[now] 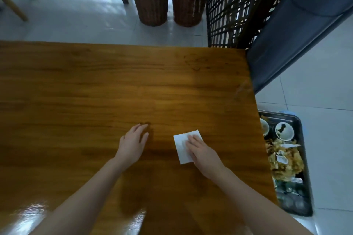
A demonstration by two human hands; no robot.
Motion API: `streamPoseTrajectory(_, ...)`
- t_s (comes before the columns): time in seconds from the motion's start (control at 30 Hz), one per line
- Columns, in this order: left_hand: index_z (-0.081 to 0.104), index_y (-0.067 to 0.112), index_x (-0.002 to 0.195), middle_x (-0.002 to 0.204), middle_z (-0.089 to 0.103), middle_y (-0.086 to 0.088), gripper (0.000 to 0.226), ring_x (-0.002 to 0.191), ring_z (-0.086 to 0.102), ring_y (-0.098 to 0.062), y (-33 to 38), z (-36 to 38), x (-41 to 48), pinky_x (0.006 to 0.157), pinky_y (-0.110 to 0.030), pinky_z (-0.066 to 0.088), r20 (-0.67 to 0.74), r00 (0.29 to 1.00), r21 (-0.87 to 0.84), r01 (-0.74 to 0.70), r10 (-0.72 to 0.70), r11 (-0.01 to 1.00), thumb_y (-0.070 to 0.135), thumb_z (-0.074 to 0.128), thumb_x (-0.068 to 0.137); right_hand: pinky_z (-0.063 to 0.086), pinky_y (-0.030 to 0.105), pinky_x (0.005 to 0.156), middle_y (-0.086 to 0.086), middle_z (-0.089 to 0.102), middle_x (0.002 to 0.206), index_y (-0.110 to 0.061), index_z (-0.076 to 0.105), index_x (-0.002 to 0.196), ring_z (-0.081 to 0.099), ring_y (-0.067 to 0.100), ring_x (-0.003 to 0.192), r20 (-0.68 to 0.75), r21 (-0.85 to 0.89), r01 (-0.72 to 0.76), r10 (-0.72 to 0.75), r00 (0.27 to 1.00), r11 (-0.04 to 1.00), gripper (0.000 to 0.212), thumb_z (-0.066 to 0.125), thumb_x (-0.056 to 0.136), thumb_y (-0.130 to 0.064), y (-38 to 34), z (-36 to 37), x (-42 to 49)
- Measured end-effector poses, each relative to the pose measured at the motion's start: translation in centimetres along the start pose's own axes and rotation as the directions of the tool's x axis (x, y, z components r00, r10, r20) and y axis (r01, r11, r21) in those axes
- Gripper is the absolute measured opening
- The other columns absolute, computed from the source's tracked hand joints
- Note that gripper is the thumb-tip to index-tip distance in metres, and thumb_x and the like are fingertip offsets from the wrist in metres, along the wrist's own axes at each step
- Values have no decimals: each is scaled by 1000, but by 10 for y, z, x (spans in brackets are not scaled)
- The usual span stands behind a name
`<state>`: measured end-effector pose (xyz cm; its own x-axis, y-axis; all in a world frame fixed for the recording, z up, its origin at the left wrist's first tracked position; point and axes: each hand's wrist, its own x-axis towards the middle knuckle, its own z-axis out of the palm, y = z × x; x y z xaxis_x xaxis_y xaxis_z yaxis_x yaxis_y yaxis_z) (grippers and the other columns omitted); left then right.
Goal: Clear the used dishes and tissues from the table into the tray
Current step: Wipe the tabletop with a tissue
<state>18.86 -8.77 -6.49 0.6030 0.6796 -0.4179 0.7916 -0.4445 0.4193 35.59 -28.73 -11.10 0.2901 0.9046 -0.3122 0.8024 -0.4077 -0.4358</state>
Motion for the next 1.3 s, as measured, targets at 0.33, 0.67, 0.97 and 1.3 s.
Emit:
streamPoseTrajectory(0.33,35,23,146,153,31,-2,46,141,28,-19,21,14,14,113,-45,27,-55,994,-62,87,-91,994,35,36,101,20,21,112,0,22,156,-14,35,145,14,10,144,75,33,264,-266,961,964,59,45,92,9,15,-27,45)
streamPoseTrajectory(0.67,36,24,145,152,32,-2,46,140,30,-21,22,8,38,113,-48,29,-87,995,-51,49,-53,998,37,36,101,29,32,110,-3,17,157,-17,30,147,20,14,143,-92,-79,-33,26,995,996,69,47,87,12,58,-77,116)
streamPoseTrajectory(0.97,36,25,144,152,32,-3,45,140,30,-22,41,13,53,113,-49,28,-37,999,2,1,-1,1000,38,35,101,20,28,113,10,25,153,-7,34,144,22,20,143,-174,27,-15,19,985,1000,53,45,94,6,47,-39,22)
streamPoseTrajectory(1.3,37,27,144,152,31,-1,45,140,29,-21,73,23,77,112,-47,25,23,998,74,-60,58,995,40,34,101,55,39,84,15,66,115,-3,65,112,64,30,103,-228,42,-87,94,969,995,31,59,83,6,107,-56,-47)
